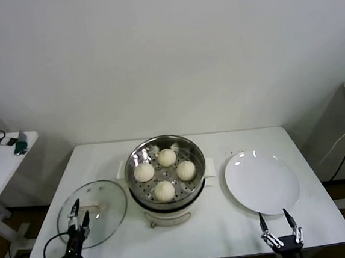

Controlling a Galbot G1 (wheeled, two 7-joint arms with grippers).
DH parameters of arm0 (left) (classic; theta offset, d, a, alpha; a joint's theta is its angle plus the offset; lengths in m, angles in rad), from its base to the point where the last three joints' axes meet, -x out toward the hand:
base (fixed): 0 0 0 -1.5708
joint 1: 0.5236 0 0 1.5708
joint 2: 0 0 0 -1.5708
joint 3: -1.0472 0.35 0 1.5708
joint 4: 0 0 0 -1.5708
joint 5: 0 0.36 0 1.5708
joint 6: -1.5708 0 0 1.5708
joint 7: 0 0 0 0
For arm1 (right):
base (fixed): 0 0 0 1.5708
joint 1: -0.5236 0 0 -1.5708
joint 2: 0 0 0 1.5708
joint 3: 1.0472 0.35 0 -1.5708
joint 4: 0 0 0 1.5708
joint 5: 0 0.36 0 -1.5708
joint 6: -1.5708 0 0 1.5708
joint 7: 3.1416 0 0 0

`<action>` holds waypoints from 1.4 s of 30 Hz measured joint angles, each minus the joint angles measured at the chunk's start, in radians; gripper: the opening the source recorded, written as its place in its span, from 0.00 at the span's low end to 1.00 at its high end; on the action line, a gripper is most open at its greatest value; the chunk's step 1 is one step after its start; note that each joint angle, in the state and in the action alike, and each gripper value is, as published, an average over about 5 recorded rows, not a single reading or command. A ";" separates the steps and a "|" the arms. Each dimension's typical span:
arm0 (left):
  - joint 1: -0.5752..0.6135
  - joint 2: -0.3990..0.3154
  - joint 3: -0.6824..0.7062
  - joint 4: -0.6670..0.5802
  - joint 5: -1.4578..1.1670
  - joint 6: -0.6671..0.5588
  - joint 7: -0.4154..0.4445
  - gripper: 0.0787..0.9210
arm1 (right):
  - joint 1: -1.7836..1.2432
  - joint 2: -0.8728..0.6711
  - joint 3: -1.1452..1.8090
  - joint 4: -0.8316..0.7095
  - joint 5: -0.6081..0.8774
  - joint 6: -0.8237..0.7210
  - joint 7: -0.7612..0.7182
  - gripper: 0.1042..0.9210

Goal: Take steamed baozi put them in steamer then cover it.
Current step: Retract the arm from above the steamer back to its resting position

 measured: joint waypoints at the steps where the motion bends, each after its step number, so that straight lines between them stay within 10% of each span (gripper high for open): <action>1: -0.007 0.001 -0.001 0.007 0.004 0.000 0.000 0.88 | -0.003 0.002 0.001 0.002 -0.001 0.002 0.000 0.88; 19: -0.094 0.006 0.002 0.103 0.057 0.017 -0.002 0.84 | -0.025 0.034 0.000 0.010 -0.027 0.023 0.007 0.88; 42: -0.124 -0.014 0.006 0.151 0.077 0.034 0.001 0.08 | -0.023 0.051 -0.004 0.010 -0.040 0.025 0.010 0.88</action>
